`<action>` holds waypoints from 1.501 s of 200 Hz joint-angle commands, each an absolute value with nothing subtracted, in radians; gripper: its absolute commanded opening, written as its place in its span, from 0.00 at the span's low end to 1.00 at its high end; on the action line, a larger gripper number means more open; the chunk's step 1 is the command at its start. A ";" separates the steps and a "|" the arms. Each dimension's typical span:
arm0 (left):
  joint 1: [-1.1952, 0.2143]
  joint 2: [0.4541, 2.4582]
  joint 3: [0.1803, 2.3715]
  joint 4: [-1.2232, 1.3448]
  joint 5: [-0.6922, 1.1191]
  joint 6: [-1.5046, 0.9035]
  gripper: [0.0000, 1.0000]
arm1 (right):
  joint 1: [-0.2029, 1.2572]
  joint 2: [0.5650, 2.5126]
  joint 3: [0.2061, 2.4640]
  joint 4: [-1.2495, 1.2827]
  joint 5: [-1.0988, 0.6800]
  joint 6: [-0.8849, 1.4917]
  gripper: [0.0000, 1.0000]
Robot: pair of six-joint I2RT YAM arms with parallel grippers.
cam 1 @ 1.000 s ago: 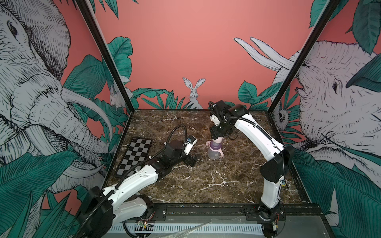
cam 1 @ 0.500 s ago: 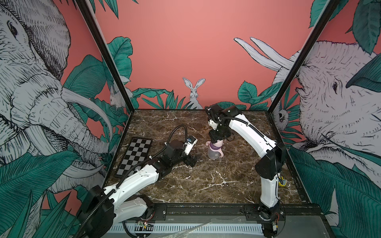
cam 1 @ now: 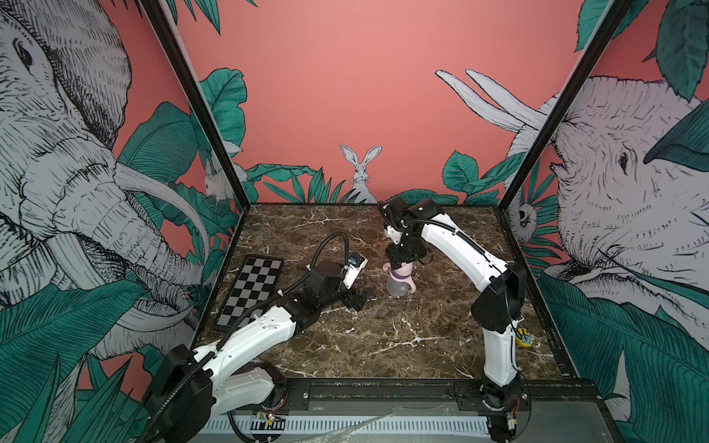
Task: Assemble the baby bottles
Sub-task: Close the lid on the baby bottle.
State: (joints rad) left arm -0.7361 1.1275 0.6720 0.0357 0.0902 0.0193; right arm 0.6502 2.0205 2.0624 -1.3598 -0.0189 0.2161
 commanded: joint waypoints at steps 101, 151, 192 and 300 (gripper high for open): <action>-0.729 1.111 0.663 0.028 0.080 0.034 0.99 | 0.680 1.966 1.924 -1.270 0.055 0.241 0.62; -0.729 1.124 0.669 0.032 0.086 0.031 0.99 | 0.687 1.864 1.788 -1.130 0.102 0.262 0.62; -0.729 1.131 0.673 0.032 0.087 0.031 0.99 | 0.690 1.828 1.703 -1.064 0.101 0.259 0.65; -0.729 1.135 0.681 0.021 0.085 0.037 0.99 | 0.690 1.713 1.547 -0.922 0.098 0.282 0.59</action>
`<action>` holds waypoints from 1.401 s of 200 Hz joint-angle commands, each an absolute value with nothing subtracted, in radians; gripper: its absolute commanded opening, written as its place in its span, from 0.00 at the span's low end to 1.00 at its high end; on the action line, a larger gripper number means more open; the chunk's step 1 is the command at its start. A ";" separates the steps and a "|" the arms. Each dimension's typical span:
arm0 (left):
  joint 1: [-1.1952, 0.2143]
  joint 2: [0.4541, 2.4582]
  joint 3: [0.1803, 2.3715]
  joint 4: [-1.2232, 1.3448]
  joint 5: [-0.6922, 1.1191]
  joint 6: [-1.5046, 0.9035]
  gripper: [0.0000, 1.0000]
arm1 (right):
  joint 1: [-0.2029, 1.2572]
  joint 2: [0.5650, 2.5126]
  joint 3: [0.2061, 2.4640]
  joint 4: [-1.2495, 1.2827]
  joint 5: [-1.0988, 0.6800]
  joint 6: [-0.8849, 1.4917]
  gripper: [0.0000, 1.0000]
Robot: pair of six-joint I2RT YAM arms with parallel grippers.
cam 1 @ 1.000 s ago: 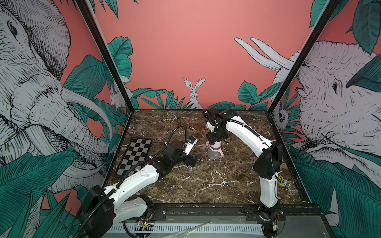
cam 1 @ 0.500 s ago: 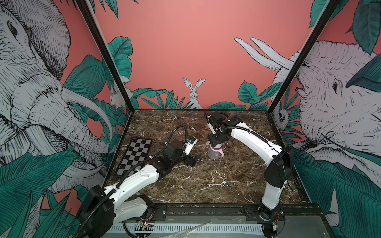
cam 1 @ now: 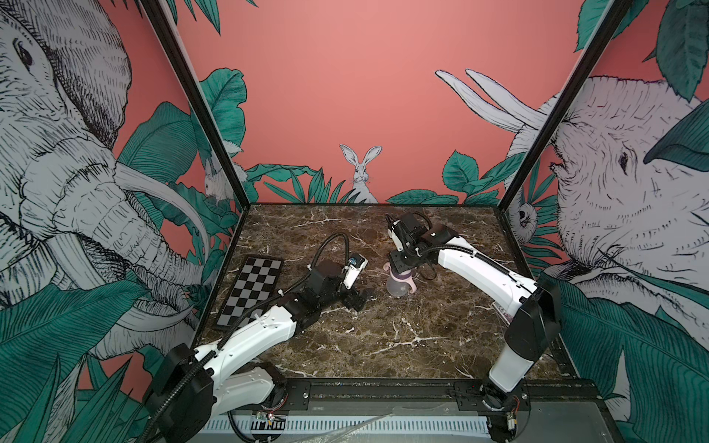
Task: Assemble the baby bottles
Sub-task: Close the lid on the baby bottle.
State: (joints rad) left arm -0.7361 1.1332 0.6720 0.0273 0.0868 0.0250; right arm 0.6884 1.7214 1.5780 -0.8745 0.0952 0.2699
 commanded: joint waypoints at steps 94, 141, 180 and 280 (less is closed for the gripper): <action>-0.729 1.140 0.686 0.022 0.083 0.037 0.99 | 0.704 1.634 1.462 -0.828 0.104 0.258 0.63; -0.729 1.146 0.692 0.023 0.087 0.040 1.00 | 0.707 1.690 1.494 -0.858 0.106 0.255 0.63; -0.729 1.140 0.685 0.026 0.079 0.046 1.00 | 0.719 1.690 1.460 -0.839 0.130 0.252 0.63; -0.729 1.155 0.693 0.026 0.088 0.044 1.00 | 0.723 1.689 1.391 -0.814 0.135 0.256 0.57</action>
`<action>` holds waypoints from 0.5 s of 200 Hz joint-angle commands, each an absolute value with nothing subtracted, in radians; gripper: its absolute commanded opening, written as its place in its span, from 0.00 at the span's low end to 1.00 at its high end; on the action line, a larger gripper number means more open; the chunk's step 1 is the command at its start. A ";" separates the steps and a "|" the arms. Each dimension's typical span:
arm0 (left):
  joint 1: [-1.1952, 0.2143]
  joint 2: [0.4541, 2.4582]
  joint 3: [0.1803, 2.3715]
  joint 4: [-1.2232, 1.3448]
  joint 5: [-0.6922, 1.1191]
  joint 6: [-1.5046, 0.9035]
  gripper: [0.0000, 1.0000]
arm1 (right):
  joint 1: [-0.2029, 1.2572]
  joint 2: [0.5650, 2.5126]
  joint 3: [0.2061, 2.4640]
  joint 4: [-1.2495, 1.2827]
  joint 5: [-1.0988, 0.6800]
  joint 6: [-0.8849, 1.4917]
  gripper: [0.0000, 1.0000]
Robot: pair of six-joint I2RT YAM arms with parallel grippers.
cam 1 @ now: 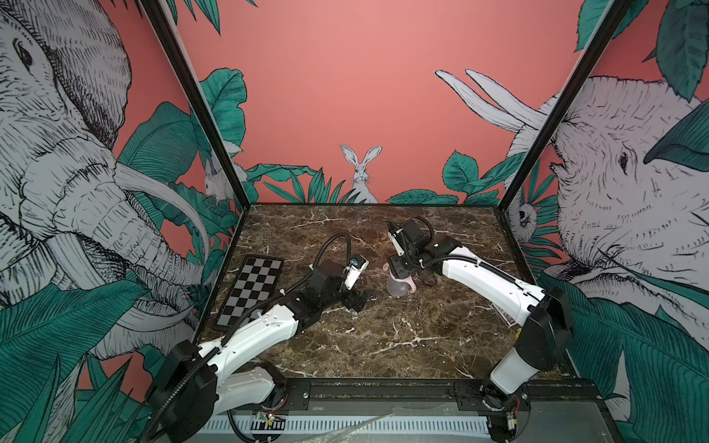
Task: Assemble the baby bottles
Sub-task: Close the lid on the baby bottle.
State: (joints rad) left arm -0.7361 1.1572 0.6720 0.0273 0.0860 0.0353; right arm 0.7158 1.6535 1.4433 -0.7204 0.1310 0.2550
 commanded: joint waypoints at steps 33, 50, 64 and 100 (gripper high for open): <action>-0.729 1.146 0.689 0.018 0.077 0.049 1.00 | 0.725 1.632 1.323 -0.740 0.161 0.271 0.61; -0.729 1.147 0.689 0.020 0.078 0.049 1.00 | 0.726 1.613 1.319 -0.724 0.177 0.269 0.61; -0.729 1.152 0.691 0.021 0.081 0.047 1.00 | 0.726 1.609 1.318 -0.728 0.182 0.266 0.61; -0.729 1.168 0.701 0.028 0.085 0.047 0.99 | 0.728 1.560 1.283 -0.700 0.190 0.257 0.65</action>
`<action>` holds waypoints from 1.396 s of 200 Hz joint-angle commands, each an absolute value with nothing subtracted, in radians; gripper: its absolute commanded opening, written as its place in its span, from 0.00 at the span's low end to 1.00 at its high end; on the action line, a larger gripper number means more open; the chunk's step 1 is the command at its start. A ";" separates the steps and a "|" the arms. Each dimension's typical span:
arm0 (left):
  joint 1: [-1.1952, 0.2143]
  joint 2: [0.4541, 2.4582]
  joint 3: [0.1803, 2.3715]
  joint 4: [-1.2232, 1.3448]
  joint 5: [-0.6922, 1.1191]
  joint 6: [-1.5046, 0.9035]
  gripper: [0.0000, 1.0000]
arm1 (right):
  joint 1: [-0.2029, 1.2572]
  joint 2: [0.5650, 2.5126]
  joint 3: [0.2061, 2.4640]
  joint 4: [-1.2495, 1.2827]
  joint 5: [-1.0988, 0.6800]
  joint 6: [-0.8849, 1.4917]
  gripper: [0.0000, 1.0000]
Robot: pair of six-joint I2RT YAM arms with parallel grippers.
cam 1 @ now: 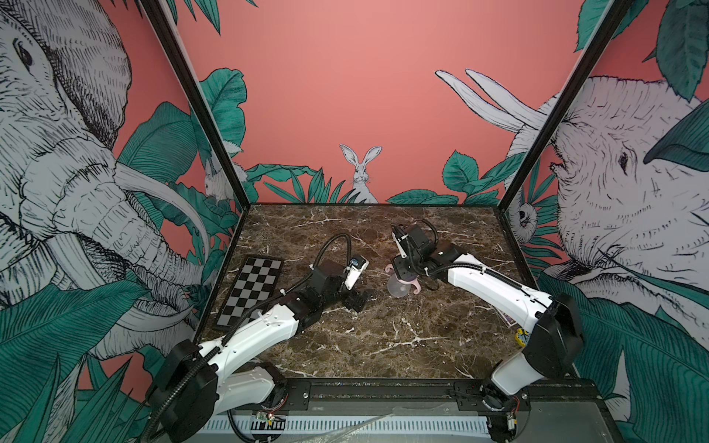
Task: Assemble the baby bottles
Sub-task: Close the lid on the baby bottle.
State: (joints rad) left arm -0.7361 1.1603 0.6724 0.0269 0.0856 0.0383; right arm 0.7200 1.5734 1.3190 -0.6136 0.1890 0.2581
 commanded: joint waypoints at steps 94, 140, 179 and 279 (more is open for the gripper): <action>-0.729 1.176 0.703 0.029 0.092 0.047 1.00 | 0.728 1.536 1.344 -0.631 0.154 0.214 0.64; -0.729 1.166 0.695 0.029 0.084 0.048 0.99 | 0.727 1.476 1.267 -0.531 0.127 0.204 0.64; -0.729 1.169 0.694 0.034 0.089 0.043 0.99 | 0.727 1.454 1.236 -0.477 0.125 0.193 0.64; -0.729 1.160 0.695 0.023 0.092 0.047 0.99 | 0.727 1.437 1.122 -0.338 0.112 0.204 0.64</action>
